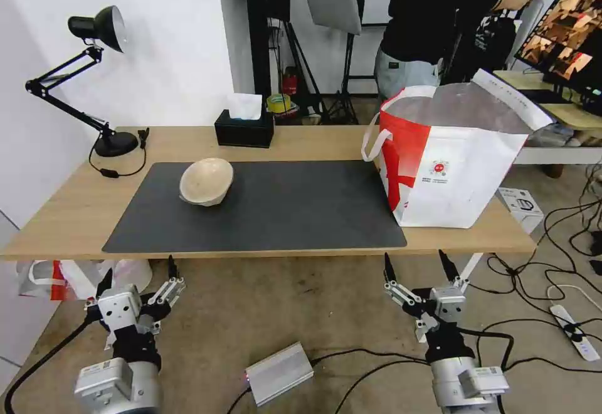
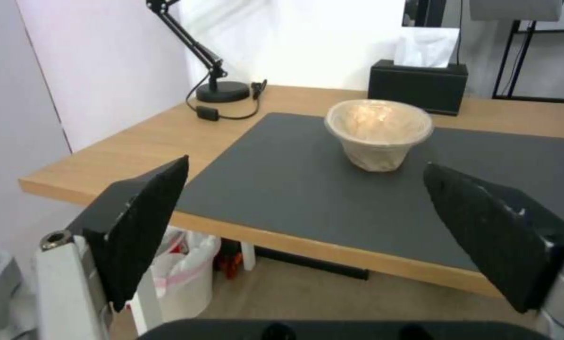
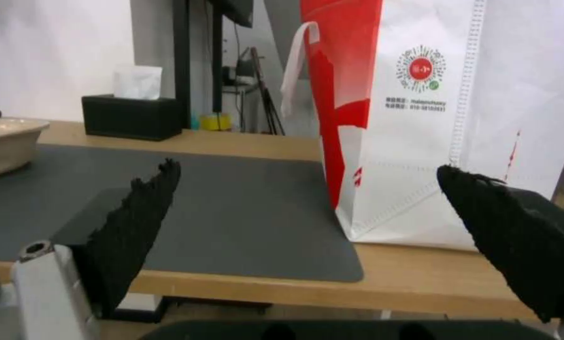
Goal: Pick up the trash from the table and place it into the takeout bag.
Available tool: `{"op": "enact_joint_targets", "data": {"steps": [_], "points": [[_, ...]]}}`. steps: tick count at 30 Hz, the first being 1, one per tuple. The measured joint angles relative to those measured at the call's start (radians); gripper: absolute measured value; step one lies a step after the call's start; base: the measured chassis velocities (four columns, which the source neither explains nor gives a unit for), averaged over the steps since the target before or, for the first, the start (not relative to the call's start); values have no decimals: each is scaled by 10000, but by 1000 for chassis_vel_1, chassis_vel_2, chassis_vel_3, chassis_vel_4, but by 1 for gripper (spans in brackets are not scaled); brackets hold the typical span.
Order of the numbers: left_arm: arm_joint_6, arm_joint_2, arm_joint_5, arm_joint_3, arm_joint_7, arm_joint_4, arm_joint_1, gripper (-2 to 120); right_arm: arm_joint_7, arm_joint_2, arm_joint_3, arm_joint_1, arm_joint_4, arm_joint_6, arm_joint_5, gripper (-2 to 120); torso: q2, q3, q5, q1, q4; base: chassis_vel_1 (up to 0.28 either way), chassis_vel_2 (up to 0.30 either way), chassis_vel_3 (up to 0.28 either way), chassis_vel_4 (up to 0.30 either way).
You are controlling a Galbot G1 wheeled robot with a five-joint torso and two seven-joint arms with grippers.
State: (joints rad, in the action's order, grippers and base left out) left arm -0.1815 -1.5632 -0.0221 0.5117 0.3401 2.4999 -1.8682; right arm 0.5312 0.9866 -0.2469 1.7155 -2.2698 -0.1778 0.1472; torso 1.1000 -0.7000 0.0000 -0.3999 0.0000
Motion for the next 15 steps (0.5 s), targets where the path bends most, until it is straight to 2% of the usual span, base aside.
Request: {"op": "enact_joint_targets", "data": {"steps": [15], "points": [[6,-7,8,-20,11,0,28,100,115,80,47,115,35,50,104,100,0,0,0,0,0,0,0,0,0]]}}
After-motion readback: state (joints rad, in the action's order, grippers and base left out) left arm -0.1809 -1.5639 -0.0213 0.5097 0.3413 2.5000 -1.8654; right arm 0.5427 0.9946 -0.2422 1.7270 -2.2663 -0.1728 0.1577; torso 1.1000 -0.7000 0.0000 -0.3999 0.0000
